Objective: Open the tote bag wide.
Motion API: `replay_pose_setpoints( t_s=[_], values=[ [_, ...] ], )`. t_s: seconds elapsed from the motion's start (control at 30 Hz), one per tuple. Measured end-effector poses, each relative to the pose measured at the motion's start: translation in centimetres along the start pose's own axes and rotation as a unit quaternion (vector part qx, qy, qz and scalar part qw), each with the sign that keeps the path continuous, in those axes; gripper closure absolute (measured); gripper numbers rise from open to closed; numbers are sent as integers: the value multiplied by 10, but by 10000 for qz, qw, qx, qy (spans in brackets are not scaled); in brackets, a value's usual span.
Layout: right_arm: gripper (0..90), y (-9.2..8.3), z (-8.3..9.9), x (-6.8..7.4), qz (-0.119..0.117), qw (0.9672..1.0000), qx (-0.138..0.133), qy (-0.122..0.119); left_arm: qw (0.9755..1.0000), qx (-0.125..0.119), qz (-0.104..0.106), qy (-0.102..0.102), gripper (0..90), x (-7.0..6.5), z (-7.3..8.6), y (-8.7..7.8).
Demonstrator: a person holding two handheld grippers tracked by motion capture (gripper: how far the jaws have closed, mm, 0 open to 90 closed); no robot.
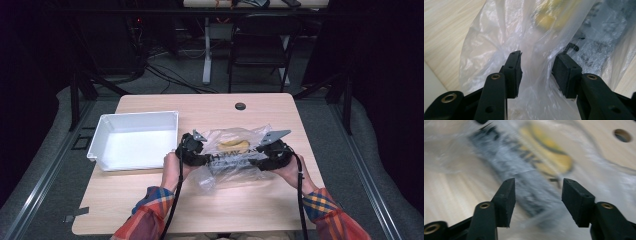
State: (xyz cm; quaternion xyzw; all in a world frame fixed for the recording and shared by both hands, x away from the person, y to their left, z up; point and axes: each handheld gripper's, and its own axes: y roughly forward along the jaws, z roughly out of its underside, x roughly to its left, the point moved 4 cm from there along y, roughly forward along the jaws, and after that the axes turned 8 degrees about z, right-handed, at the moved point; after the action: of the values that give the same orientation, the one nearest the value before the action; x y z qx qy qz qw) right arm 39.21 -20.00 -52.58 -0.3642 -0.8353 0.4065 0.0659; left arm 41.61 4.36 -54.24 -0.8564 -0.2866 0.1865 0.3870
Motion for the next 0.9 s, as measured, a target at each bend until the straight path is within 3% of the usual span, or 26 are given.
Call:
replay_pose_setpoints(
  t_s=[0.07, 0.2, 0.3, 0.43, 0.67, 0.9],
  values=[
    [413, 7, 2, 6, -12, 9998, 125, -128, 10000, -29, 8, 34, 598, 0, -2, 2],
    [384, 22, 7, 8, 16, 9994, 305, -161, 10000, -42, -12, 48, 658, 2, -5, 5],
    [466, 25, 8, 7, 125, 9993, 306, -161, 9999, -125, -56, -26, 697, 6, -6, 7],
    [643, 23, 7, 7, 40, 9997, 253, -50, 9996, -204, -70, -155, 750, 10, -5, 10],
    [890, 20, 9, 9, -136, 9997, 190, 34, 9996, -221, -26, -190, 762, 12, -6, 12],
    [900, 18, 13, 14, -233, 9994, 267, -29, 9993, -290, -78, -233, 772, 14, -8, 11]
  ],
)
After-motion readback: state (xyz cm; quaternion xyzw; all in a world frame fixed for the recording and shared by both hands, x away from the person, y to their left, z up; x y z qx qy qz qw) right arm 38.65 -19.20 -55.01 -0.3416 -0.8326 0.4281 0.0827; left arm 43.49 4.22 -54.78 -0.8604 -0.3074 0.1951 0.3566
